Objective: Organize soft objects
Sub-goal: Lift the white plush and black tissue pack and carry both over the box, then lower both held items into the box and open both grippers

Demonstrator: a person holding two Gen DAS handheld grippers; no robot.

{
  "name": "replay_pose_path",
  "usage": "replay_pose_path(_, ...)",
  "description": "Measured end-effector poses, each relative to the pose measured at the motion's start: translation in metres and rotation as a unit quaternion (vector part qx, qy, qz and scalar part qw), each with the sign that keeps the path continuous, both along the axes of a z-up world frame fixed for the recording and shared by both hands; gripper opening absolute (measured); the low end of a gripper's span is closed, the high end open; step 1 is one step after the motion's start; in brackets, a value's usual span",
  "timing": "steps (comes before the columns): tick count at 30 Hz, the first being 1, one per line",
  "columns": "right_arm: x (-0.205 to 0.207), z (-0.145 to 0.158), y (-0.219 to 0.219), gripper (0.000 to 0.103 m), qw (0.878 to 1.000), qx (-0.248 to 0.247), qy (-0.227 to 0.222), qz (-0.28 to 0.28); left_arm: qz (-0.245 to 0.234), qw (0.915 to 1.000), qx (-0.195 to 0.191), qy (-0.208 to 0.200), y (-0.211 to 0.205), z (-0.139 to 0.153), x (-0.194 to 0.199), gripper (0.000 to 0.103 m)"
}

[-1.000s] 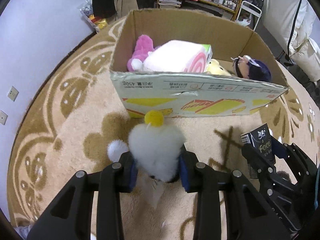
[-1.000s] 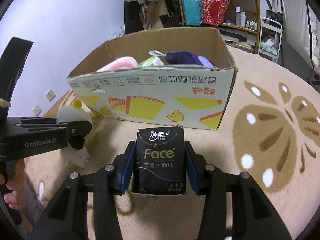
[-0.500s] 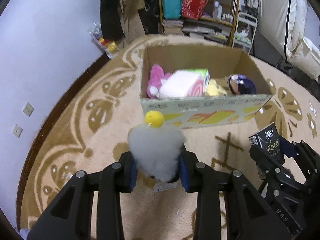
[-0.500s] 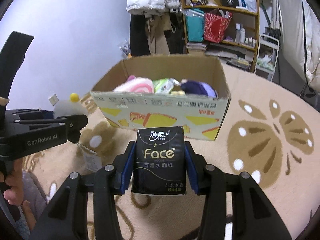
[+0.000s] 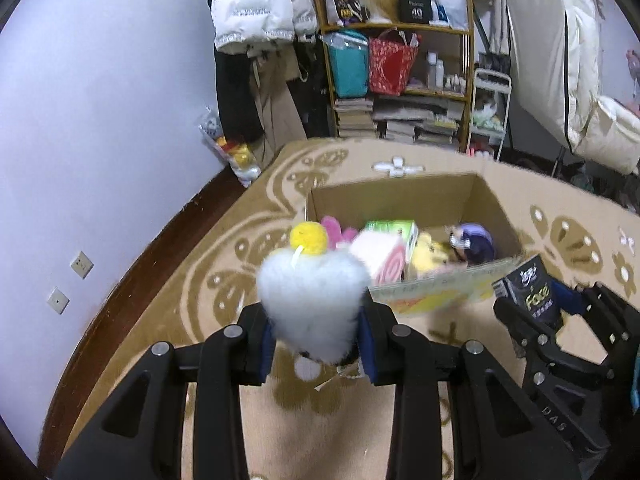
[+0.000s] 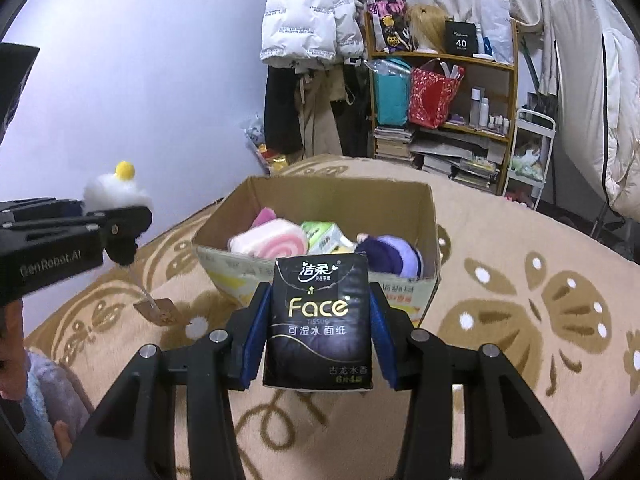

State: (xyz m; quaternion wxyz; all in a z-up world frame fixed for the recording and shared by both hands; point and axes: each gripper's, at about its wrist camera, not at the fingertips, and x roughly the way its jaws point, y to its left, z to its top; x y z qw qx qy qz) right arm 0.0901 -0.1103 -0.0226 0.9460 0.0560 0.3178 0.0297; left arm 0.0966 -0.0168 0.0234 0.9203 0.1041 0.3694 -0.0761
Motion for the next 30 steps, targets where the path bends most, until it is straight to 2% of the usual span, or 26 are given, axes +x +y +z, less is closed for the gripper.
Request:
replay_pose_path(6,0.018,0.017,-0.001,0.049,1.0,-0.005,-0.019,0.008,-0.002,0.9991,0.005,-0.041,-0.002,0.032,0.02,0.032)
replay_pose_path(10,0.034,0.022,-0.003,0.049,1.0,-0.004,-0.028,0.012,-0.012,0.9979,-0.036,-0.053,0.003,0.05,0.04,0.032)
replay_pose_path(13,0.049,0.02,-0.002,0.049,1.0,-0.008,-0.025,0.014,-0.002,0.9973,-0.038,-0.062,0.006,0.053,0.057,0.032)
replay_pose_path(19,0.075,0.018,0.0,0.049,0.999,-0.014,-0.025,0.026,-0.009,0.996,-0.049,-0.074,0.0,0.049,0.079,0.033)
replay_pose_path(22,0.091,0.014,0.0,0.049,0.999,-0.018,-0.02,0.029,-0.016,0.9962,-0.031,-0.08,-0.011,0.04,0.087,0.033)
replay_pose_path(26,0.104,0.005,-0.004,0.049,0.999,-0.019,-0.015,0.025,-0.025,0.998,-0.015,-0.057,-0.018,0.018,0.099,0.033)
replay_pose_path(30,0.115,-0.006,-0.004,0.05,0.999,-0.04,-0.005,0.028,-0.018,0.9989,-0.025,-0.035,-0.015,0.001,0.111,0.036)
